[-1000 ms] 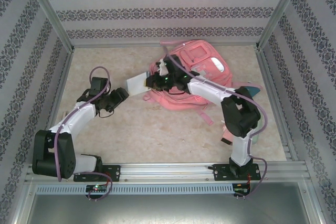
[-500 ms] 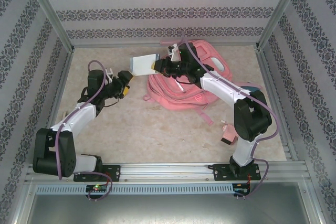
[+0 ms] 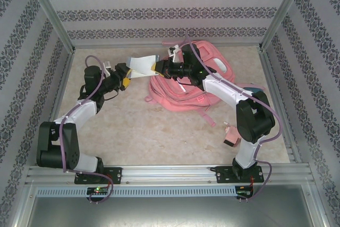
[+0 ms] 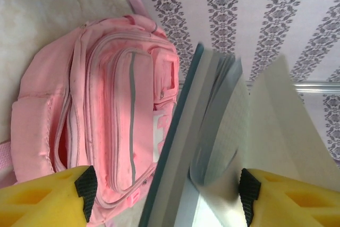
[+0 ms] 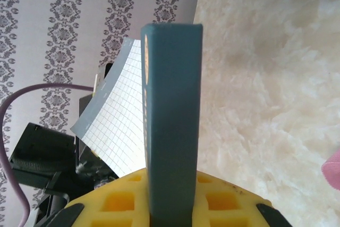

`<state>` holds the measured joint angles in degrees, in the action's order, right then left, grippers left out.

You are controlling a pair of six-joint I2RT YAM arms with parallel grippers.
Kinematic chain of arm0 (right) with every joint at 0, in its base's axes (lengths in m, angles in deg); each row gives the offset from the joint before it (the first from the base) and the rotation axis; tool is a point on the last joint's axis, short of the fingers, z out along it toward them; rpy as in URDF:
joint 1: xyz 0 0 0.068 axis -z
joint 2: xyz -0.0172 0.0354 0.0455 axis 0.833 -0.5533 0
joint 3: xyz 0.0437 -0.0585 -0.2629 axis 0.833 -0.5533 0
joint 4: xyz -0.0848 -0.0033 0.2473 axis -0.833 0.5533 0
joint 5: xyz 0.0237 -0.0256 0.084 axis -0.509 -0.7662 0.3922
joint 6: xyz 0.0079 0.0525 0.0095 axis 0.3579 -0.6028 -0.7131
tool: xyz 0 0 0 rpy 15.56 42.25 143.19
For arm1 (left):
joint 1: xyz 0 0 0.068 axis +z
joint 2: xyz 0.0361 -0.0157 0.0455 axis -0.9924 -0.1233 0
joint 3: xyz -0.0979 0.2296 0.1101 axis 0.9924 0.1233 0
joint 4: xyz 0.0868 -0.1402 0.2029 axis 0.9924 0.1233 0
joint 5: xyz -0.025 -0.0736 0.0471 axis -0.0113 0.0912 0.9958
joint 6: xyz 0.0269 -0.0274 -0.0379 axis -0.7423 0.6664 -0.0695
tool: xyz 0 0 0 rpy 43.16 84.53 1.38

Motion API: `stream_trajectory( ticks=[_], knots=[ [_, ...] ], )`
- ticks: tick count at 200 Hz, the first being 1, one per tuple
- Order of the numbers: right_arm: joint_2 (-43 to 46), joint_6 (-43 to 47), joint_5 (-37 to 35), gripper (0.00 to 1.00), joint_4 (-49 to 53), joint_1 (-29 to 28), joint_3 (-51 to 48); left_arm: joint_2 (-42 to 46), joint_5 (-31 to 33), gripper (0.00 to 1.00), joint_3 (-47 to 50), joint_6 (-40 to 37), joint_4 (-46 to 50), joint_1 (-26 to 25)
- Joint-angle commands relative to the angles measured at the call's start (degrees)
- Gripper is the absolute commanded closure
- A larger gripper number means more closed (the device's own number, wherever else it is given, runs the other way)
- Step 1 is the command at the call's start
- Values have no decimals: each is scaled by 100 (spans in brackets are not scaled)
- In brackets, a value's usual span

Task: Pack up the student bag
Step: Pass the book.

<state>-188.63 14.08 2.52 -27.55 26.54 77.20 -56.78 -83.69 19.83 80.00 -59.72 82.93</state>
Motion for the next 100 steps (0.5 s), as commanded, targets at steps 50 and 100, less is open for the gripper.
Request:
stream_trajectory(
  ticks=[50,100],
  knots=[
    [-58,34,230,100,-356,34,-11,109,-251,22,-235,185,-417,245],
    [-62,80,63,100,-250,78,-41,537,198,22,-31,-2,221,565]
  ],
)
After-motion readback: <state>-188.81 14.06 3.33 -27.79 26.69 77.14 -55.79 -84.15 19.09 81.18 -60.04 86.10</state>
